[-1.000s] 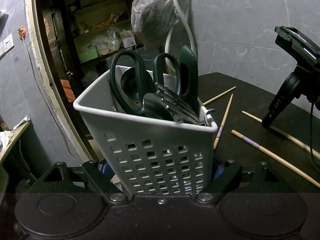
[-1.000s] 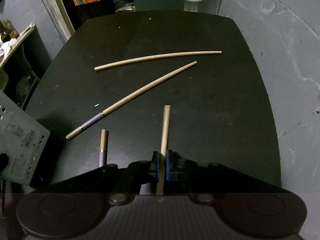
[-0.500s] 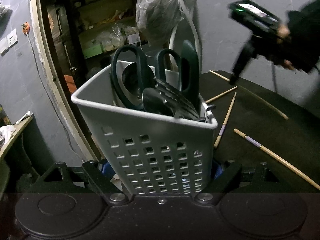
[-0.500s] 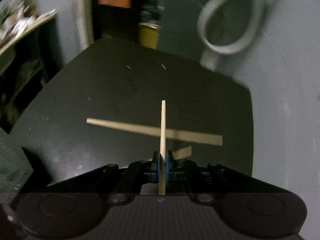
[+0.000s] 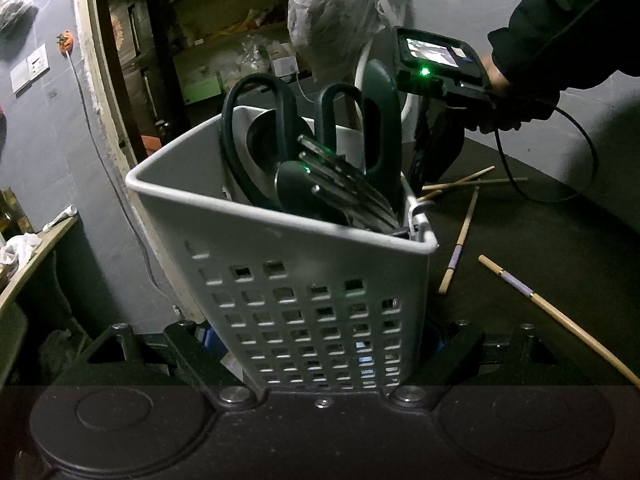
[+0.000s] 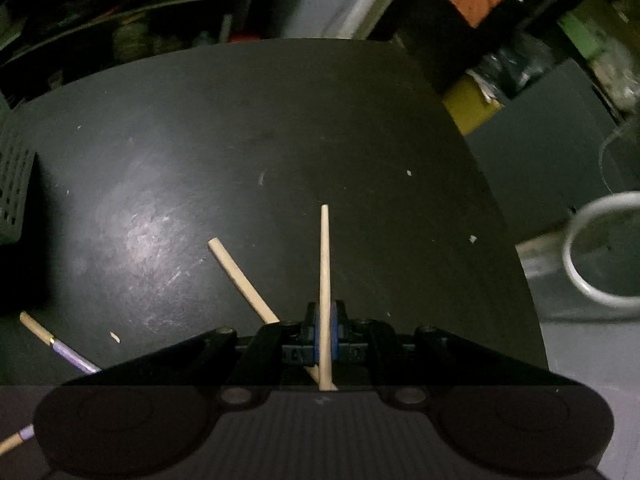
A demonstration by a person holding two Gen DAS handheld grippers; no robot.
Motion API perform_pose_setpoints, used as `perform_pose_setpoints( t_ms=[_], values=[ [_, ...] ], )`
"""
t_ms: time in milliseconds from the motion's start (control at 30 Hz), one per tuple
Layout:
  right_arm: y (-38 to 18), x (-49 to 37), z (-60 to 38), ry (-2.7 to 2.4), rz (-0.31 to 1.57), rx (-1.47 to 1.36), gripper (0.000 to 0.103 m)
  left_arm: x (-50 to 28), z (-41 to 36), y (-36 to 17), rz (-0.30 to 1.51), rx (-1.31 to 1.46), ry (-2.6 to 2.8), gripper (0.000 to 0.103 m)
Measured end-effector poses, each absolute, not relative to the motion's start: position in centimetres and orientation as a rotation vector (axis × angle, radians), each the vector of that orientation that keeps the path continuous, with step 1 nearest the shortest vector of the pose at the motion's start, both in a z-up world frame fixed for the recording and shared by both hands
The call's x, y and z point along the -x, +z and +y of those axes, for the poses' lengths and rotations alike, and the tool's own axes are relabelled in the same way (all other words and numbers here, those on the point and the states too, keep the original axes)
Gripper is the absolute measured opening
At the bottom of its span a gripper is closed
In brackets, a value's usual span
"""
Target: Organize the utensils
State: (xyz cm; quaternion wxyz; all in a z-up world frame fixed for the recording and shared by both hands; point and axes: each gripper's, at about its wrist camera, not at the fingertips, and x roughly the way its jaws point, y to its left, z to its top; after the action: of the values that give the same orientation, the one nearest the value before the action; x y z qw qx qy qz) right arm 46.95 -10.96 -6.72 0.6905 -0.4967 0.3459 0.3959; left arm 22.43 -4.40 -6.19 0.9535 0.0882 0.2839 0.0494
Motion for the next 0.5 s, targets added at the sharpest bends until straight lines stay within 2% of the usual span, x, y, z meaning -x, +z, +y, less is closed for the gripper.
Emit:
perform_pose_setpoints(
  t_ms=[100,167,233,400,500],
  values=[
    [-6.9,-47.5,-11.6,0.925,0.782,1.09,0.009,-22.6,-4.4,-6.2,0.581,-0.175,0.107,0.089],
    [-6.9,-47.9,-12.1,0.948,0.798,1.061,0.017,-22.7,-4.3,-6.3,0.583,-0.173,0.11,0.089],
    [-6.8,-49.5,-13.1,0.942,0.829,0.985,0.055,-22.8,-4.4,-6.4,0.585,-0.174,0.112,0.089],
    [-6.1,-53.0,-17.1,0.903,0.977,0.671,0.06,-22.9,-4.4,-6.4,0.585,-0.179,0.112,0.088],
    [-6.2,-53.7,-18.6,0.916,1.023,0.571,0.069,-22.9,-4.4,-6.3,0.582,-0.183,0.111,0.088]
  ],
)
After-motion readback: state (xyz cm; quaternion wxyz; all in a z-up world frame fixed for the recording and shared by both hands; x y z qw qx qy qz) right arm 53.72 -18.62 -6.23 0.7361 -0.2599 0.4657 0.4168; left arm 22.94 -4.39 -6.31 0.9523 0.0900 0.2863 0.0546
